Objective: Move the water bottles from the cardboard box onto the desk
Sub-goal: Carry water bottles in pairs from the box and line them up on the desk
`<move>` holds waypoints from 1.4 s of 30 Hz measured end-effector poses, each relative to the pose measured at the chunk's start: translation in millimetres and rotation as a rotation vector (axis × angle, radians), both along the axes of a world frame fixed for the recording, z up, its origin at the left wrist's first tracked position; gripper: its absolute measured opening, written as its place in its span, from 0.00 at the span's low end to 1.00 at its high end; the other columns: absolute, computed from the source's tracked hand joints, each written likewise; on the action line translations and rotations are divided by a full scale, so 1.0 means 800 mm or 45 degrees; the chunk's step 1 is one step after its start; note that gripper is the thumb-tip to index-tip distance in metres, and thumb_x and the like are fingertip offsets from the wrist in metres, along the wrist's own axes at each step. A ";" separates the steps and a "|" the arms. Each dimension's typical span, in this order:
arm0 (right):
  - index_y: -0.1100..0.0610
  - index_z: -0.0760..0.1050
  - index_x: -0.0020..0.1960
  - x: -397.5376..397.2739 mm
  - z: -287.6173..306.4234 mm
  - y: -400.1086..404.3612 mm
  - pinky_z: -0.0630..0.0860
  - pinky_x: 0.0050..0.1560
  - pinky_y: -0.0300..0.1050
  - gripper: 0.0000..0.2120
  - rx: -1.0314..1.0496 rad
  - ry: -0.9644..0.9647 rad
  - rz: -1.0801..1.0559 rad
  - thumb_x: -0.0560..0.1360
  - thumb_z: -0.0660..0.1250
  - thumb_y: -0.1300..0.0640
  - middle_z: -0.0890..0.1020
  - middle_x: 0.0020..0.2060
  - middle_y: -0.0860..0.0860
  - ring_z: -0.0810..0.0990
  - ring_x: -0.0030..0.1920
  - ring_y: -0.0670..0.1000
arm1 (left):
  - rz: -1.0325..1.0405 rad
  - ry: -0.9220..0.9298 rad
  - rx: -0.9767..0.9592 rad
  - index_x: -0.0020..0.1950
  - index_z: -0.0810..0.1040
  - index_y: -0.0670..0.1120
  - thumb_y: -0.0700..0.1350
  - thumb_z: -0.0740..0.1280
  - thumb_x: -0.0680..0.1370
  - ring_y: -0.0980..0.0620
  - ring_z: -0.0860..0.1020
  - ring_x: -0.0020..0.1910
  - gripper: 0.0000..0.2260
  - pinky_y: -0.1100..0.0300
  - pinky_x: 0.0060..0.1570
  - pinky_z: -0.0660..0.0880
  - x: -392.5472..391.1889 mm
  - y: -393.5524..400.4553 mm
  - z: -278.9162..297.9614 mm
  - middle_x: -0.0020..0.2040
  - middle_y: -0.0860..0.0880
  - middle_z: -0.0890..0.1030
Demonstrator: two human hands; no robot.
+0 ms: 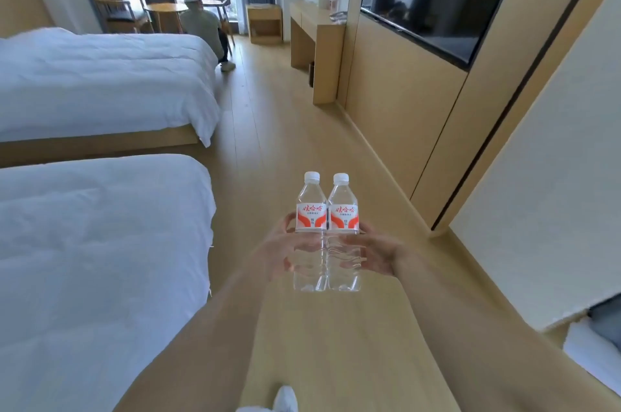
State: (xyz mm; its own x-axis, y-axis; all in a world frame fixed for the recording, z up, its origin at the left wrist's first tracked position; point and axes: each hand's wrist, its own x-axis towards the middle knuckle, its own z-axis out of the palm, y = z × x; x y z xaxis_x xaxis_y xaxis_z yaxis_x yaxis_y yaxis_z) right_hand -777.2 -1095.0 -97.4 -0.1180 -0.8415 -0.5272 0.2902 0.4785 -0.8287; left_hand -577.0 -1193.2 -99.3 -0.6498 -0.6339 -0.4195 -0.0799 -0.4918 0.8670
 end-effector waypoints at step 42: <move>0.54 0.71 0.71 -0.411 0.013 -0.939 0.77 0.61 0.63 0.36 -0.090 -0.017 0.221 0.65 0.78 0.61 0.81 0.63 0.59 0.81 0.61 0.63 | 0.166 0.010 -0.033 0.70 0.72 0.54 0.33 0.75 0.71 0.37 0.80 0.62 0.31 0.33 0.52 0.78 -0.387 -0.899 0.016 0.62 0.42 0.82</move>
State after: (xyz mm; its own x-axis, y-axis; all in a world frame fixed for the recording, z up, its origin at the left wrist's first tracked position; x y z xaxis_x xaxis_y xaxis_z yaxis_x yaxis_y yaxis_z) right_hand -1106.2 -1846.3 -87.1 0.0388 -0.8836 -0.4666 0.2192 0.4631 -0.8587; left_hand -886.2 -1912.2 -86.7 -0.5645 -0.7236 -0.3972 -0.0102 -0.4751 0.8799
